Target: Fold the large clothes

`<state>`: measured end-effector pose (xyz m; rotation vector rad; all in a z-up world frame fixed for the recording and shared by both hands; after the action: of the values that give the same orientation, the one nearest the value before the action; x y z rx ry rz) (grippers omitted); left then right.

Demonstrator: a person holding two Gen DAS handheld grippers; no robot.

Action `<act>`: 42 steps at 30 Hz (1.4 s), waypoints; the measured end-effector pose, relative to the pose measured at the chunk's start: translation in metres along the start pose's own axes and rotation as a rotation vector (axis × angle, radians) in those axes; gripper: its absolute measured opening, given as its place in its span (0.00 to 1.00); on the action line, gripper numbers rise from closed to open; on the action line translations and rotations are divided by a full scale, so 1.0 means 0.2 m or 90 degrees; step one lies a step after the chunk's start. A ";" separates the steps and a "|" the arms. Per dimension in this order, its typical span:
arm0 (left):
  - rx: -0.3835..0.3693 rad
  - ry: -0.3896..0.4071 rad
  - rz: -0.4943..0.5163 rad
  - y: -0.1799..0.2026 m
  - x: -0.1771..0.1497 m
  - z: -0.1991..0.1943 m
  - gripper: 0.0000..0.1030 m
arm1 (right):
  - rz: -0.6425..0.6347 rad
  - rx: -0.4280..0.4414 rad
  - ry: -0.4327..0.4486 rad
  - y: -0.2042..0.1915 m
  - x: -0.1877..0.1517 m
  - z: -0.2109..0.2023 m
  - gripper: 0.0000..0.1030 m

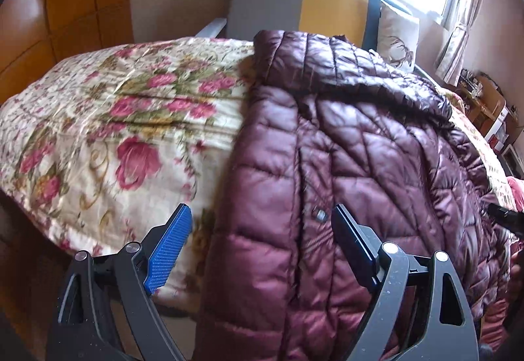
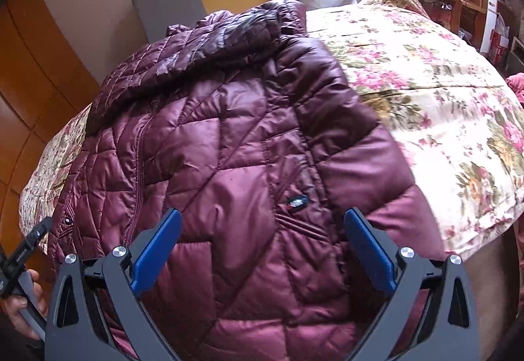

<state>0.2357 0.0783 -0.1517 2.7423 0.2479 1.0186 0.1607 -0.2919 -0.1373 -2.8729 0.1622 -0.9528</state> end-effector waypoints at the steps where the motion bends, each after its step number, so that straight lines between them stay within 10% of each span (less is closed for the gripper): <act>1: 0.003 -0.002 0.000 -0.01 -0.02 0.00 0.83 | 0.004 -0.006 0.001 0.03 -0.01 -0.02 0.96; 13: 0.002 -0.042 -0.011 -0.14 -0.20 -0.04 0.84 | 0.030 -0.047 -0.051 0.34 -0.22 -0.14 0.98; 21: -0.125 -0.146 -0.026 -0.18 -0.40 -0.06 0.78 | 0.074 0.072 -0.127 0.37 -0.54 -0.06 0.97; 23: -0.143 -0.152 -0.031 -0.19 -0.40 -0.08 0.66 | 0.087 0.103 -0.122 0.36 -0.56 -0.06 0.90; 28: -0.210 -0.168 -0.037 -0.18 -0.40 -0.15 0.29 | 0.046 0.167 -0.128 0.28 -0.56 -0.12 0.29; 42: -0.549 -0.135 -0.234 -0.18 -0.13 -0.69 0.21 | 0.037 0.377 0.054 0.09 -0.22 -0.85 0.15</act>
<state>0.1221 0.1266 -0.0739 1.9006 0.2026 0.5412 0.0224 -0.3164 -0.0300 -2.2776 -0.0287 -0.9224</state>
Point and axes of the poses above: each gripper's, at about its wrist camera, not at the fingertips, and z roughly the way its jaws point, y to its right, x to its top, the point moved 8 cm from there along z, roughly the way its jaws point, and after that the axes turned 13 degrees about -z, right-handed, at the moved point
